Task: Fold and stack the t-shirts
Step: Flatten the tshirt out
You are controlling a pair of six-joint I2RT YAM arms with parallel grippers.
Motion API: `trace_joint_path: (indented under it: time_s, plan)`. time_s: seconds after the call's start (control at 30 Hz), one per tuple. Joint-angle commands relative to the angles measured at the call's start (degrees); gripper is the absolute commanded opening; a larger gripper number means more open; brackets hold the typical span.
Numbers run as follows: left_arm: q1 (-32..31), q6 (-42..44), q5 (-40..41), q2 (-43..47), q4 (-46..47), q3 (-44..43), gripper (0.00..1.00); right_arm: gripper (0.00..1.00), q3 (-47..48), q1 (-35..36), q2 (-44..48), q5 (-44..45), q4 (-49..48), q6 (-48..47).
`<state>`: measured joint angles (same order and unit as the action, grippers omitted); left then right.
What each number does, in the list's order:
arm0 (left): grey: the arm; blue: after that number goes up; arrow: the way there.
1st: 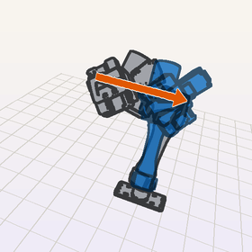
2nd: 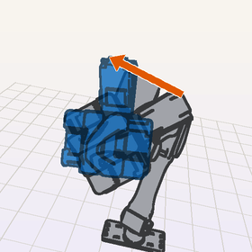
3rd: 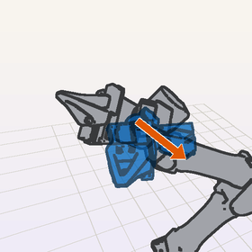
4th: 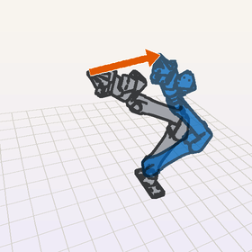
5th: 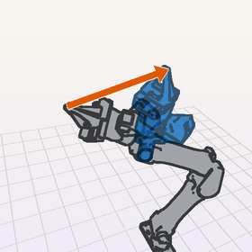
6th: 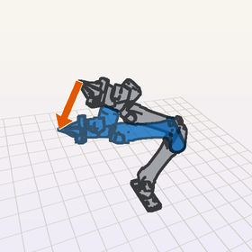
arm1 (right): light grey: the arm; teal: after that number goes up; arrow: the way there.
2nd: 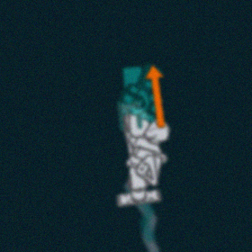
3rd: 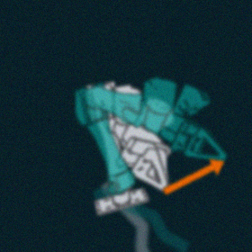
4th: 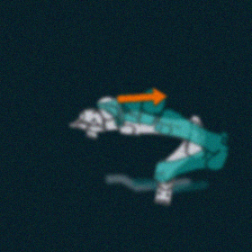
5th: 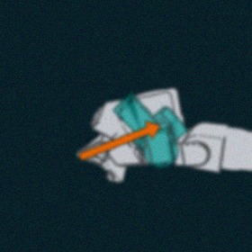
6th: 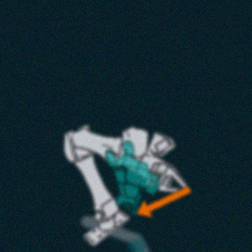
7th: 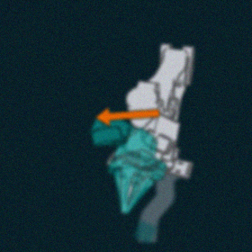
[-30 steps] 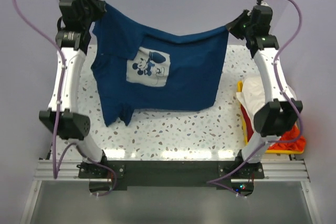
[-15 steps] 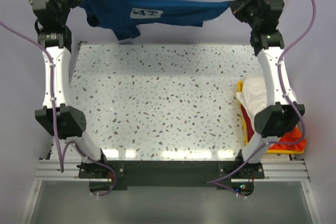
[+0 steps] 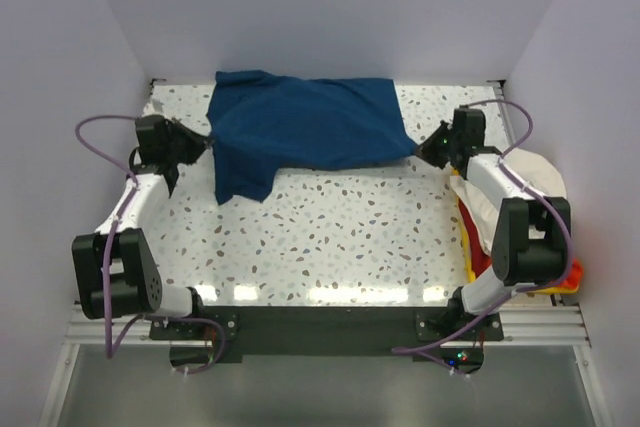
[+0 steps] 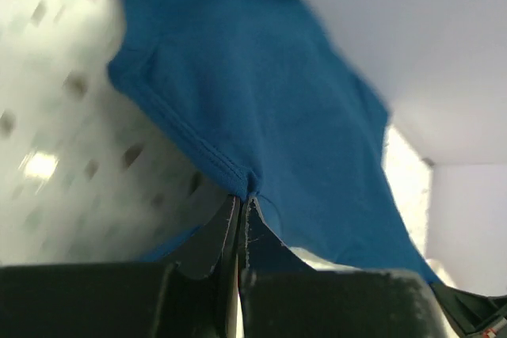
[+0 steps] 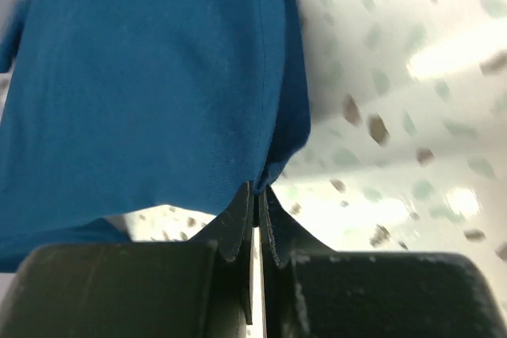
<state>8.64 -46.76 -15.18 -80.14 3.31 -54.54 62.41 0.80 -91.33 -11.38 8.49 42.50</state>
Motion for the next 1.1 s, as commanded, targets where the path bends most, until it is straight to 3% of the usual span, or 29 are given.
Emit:
trace_joint_path:
  time_s: [0.0, 0.17, 0.23, 0.27, 0.3, 0.37, 0.4, 0.43, 0.57, 0.63, 0.77, 0.93, 1.07]
  plan:
    - [0.23, -0.62, 3.39, 3.41, -6.44, 5.58, 0.0, 0.0, -5.43, -0.27, 0.46, -0.49, 0.39, -0.57]
    - [0.32, 3.34, 8.23, 6.39, -12.97, 13.23, 0.0, 0.01, -13.18, -0.27, 2.12, 0.48, 0.47, -2.25]
    - [0.32, 3.61, 9.02, 6.4, -13.85, 13.94, 0.06, 0.14, -15.56, -0.27, 3.43, 1.0, 0.48, -2.77]
    - [0.32, 4.3, 8.77, 6.05, -13.42, 14.03, 0.12, 0.19, -16.26, -0.18, 3.79, 0.83, 0.13, -2.77]
    - [0.41, 4.83, 7.72, 5.7, -13.33, 13.94, 0.36, 0.25, -16.97, -0.18, 4.05, 0.83, -0.05, -2.77]
    - [0.32, 6.85, 7.44, 4.65, -14.81, 12.1, 0.52, 0.39, -16.97, -0.1, 5.02, 0.04, 0.12, -3.21]
    - [0.41, 7.38, 8.23, 4.73, -15.78, 11.57, 0.68, 0.42, -16.71, -0.09, 5.37, 0.3, 0.73, -3.65]
    - [0.32, 7.82, 9.37, 5.16, -16.92, 11.13, 0.76, 0.47, -16.54, -0.01, 5.89, 0.82, 1.61, -4.87]
    - [0.15, 7.57, 13.95, 11.12, -20.27, 14.8, 0.85, 0.59, -17.76, 1.83, 12.64, 6.09, 4.51, -6.9]
    - [0.06, 6.69, 15.0, 12.54, -20.62, 18.05, 0.87, 0.61, -17.68, 3.94, 13.89, 8.29, 4.95, -7.6]
    - [-1.43, 4.58, 14.83, 14.22, -18.61, 23.34, 0.78, 0.57, -15.04, 19.53, 13.29, 12.42, 4.09, -7.79]
    - [-1.44, 4.84, 12.46, 13.25, -16.85, 24.23, 0.64, 0.5, -7.58, 36.53, 2.6, 18.04, 1.18, -6.03]
    - [-1.35, 6.24, 13.5, 14.3, -18.42, 21.24, 0.6, 0.46, 0.67, 49.88, -7.43, 22.17, -1.9, -6.99]
